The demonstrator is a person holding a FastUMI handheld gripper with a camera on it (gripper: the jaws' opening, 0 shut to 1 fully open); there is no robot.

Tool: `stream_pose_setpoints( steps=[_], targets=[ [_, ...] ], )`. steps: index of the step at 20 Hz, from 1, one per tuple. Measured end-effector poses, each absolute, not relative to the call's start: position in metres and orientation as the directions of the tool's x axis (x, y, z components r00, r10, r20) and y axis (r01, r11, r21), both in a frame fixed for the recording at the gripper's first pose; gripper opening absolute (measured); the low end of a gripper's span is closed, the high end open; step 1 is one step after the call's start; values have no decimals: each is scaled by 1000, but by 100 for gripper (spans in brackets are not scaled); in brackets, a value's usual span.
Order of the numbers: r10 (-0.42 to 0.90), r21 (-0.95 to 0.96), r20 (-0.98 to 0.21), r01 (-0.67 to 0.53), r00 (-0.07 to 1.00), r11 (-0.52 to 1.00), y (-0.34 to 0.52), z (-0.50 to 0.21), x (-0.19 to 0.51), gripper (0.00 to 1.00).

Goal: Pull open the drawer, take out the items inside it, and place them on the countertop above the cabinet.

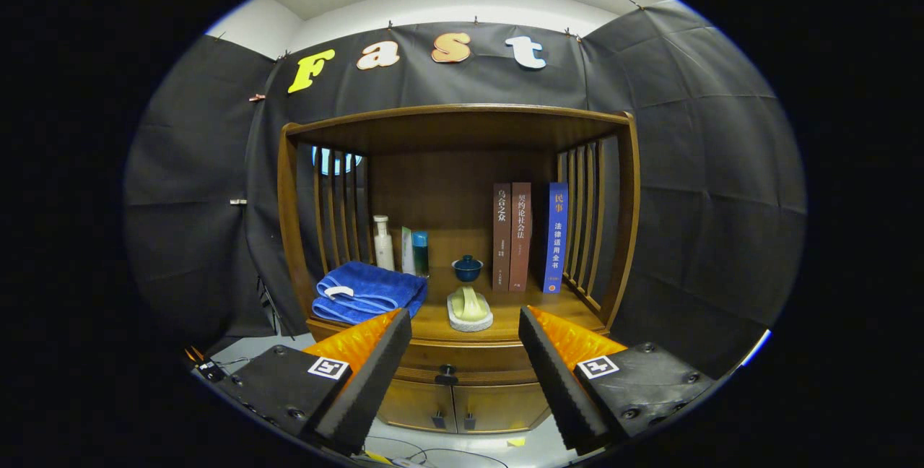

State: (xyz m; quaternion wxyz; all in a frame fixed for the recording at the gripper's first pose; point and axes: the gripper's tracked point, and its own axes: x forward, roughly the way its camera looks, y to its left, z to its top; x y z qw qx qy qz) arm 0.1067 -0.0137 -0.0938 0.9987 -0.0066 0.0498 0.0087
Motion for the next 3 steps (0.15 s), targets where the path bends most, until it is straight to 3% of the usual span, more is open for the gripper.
stream_pose_setpoints(
  steps=[3],
  targets=[
    [17,-17,-100,-18,995,1000,-14,-95,107,99]
  ],
)
